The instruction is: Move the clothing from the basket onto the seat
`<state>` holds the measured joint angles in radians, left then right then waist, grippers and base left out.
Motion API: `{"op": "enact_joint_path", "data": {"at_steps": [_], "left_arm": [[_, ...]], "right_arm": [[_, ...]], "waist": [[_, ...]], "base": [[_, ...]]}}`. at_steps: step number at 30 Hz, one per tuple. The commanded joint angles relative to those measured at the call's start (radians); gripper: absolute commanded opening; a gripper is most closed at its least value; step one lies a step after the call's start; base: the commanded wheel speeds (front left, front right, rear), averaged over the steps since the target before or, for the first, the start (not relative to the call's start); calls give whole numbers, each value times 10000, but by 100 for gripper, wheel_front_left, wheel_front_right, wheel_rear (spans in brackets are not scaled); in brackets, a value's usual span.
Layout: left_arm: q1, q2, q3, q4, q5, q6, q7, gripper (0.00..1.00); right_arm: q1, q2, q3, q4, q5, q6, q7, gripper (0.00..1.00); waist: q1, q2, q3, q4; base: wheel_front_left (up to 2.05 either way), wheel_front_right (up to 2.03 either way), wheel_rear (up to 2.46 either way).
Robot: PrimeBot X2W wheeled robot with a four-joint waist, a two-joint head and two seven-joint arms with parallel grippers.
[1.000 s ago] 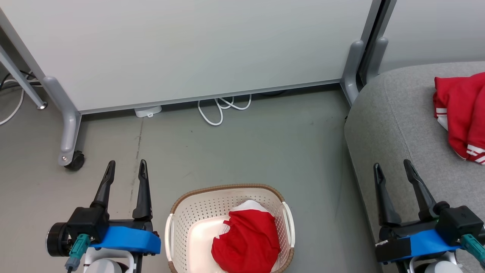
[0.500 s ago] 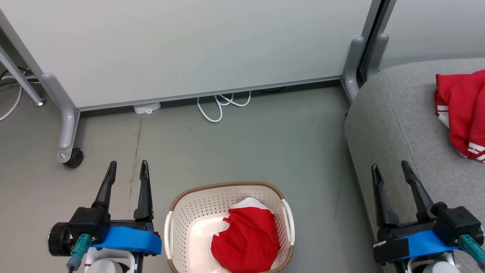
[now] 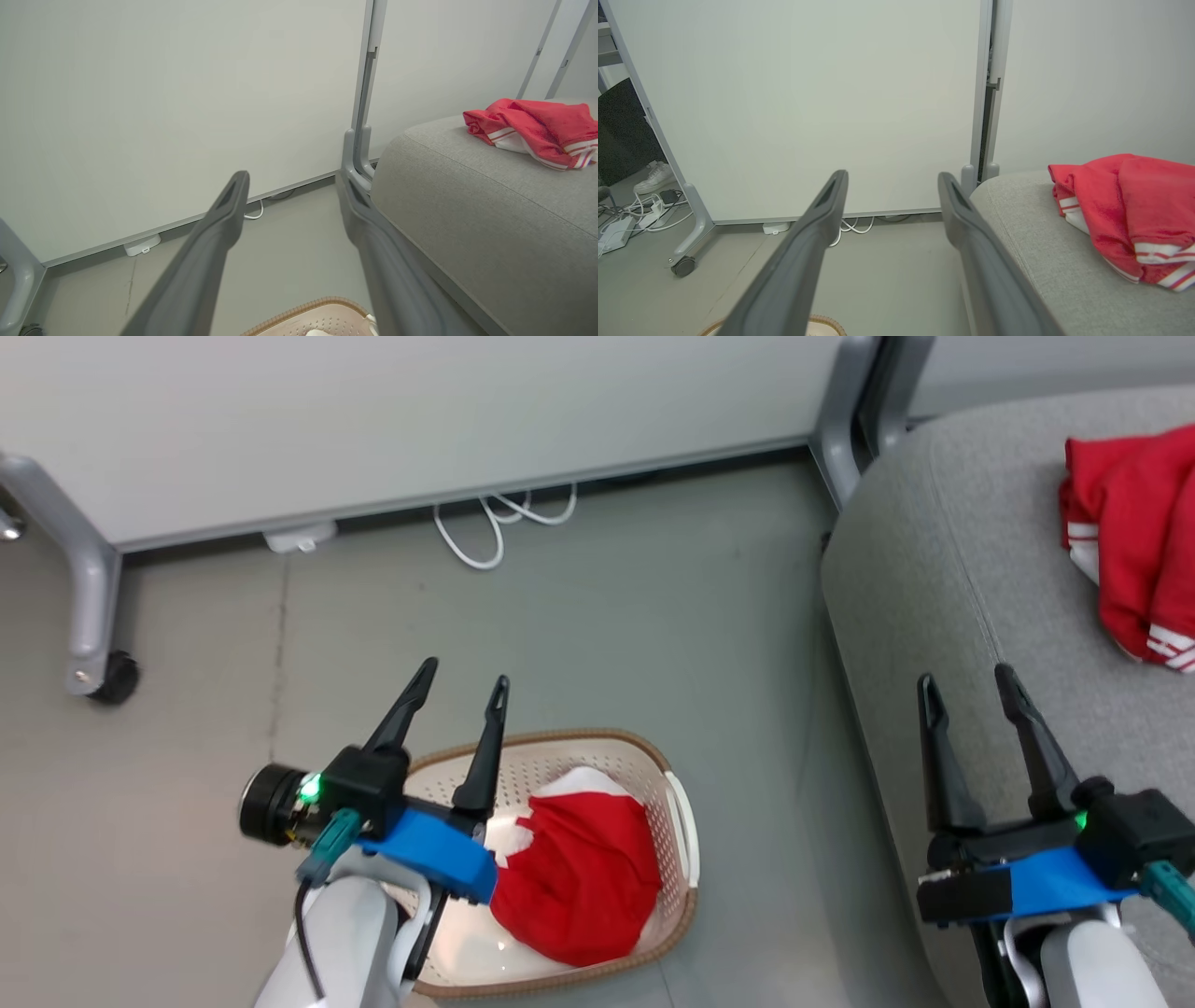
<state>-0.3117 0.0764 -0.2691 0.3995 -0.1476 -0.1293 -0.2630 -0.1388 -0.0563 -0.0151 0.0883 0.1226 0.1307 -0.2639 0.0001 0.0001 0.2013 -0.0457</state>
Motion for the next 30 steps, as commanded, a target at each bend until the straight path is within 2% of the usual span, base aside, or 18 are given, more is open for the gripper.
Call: {"op": "enact_joint_path", "data": {"at_steps": [1,11,22,27,30], "left_arm": [[-313,122,-167,157,-49,-10,-25,100],[-2442,877,-2408,2804,-843,-11,-27,100],[-4464,986,-4523,5687,-1999,-11,97,100],[-5087,1000,-5190,6470,-3027,-11,740,100],[-5379,1072,-5516,6840,-3649,-11,1501,100]], "right_arm": [[-218,-18,-15,-56,-3,1,-10,100],[-1109,43,128,-269,33,1,-11,100],[-2159,72,280,-612,55,1,-10,100],[-2672,73,475,-797,147,1,-11,100],[-2950,71,562,-940,172,1,-10,100]], "waist": [[-1,-1,450,-342],[-1,-1,2138,-1321],[-1,-1,3998,-1749],[-1,-1,4802,-1869],[-1,-1,5293,-1916]], "base": [[0,0,0],[0,0,0],[0,0,0],[0,0,0],[0,0,0]]}}
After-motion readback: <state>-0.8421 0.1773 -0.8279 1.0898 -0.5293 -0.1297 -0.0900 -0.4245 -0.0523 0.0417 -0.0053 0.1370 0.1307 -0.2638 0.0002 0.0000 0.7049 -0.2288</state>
